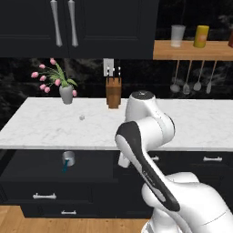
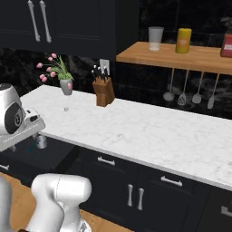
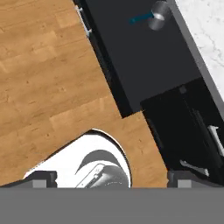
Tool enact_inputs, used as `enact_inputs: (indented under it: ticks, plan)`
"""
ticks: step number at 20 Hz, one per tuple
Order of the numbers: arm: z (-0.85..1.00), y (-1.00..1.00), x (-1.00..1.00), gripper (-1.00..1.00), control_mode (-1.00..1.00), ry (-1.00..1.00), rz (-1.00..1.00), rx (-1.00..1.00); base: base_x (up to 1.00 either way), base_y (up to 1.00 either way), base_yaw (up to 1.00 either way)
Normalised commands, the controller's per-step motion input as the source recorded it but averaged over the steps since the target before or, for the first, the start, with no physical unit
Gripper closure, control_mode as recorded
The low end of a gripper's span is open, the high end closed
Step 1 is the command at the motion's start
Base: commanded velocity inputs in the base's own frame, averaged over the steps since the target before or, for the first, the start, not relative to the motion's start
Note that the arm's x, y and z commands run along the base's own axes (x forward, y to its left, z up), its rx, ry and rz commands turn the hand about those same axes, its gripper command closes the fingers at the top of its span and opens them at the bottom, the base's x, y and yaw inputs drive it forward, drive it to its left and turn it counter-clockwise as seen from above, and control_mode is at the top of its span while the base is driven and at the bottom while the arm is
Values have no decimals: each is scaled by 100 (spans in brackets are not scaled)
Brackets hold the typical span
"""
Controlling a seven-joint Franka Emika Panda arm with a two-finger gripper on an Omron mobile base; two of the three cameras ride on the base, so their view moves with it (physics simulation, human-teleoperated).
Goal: Pick the measuring cup from the drawer and place it on the counter.
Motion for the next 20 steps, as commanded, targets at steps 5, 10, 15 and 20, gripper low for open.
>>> enact_inputs:
  ticks: [5, 10, 15, 20]
  plan:
    - [-69, 100, 13, -100, -100, 3, 40, -8, 0, 0, 0]
    - [-49, 99, 48, -100, -100, 1, 22, -1, 0, 0, 0]
    - [-69, 72, 46, -100, -100, 10, 3, -3, 0, 0, 0]
    - [-52, 43, 44, -100, -100, 4, 0, -1, 0, 0, 0]
